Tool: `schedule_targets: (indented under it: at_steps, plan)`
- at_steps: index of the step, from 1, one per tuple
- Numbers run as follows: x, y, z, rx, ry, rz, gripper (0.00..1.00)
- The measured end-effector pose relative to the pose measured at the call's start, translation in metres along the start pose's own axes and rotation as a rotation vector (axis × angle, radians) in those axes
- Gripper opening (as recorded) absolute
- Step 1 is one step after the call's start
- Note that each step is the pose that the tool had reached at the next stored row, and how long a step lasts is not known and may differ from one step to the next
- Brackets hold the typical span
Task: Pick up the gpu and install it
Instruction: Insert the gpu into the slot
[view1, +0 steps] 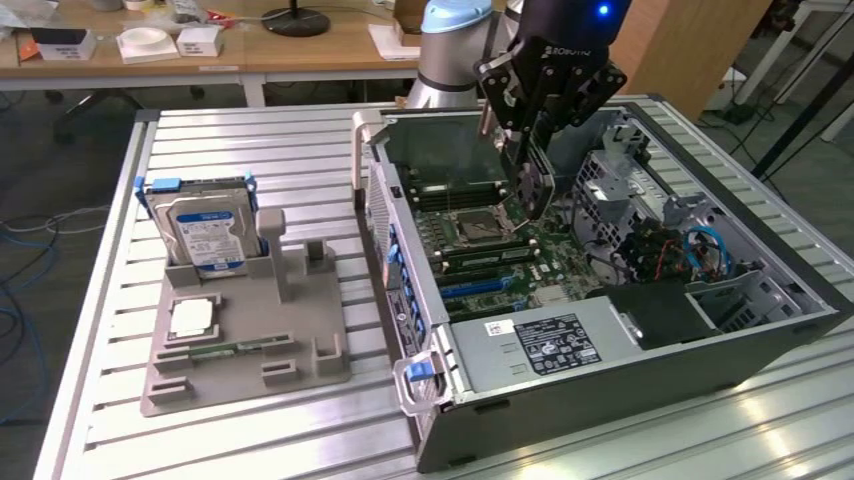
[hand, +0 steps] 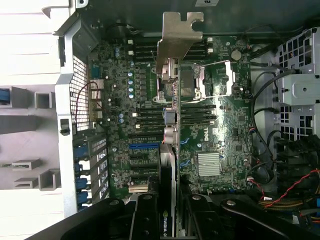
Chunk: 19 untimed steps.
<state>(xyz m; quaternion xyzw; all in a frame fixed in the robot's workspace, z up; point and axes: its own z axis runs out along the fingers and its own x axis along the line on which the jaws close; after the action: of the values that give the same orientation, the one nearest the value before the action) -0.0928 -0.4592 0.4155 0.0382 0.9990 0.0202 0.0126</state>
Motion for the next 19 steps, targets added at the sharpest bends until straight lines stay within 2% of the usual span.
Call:
schedule_targets:
  at_steps: [19]
  plan:
    - [0.0000,0.0000,0.0000,-0.0006,0.0010,-0.026,0.26]
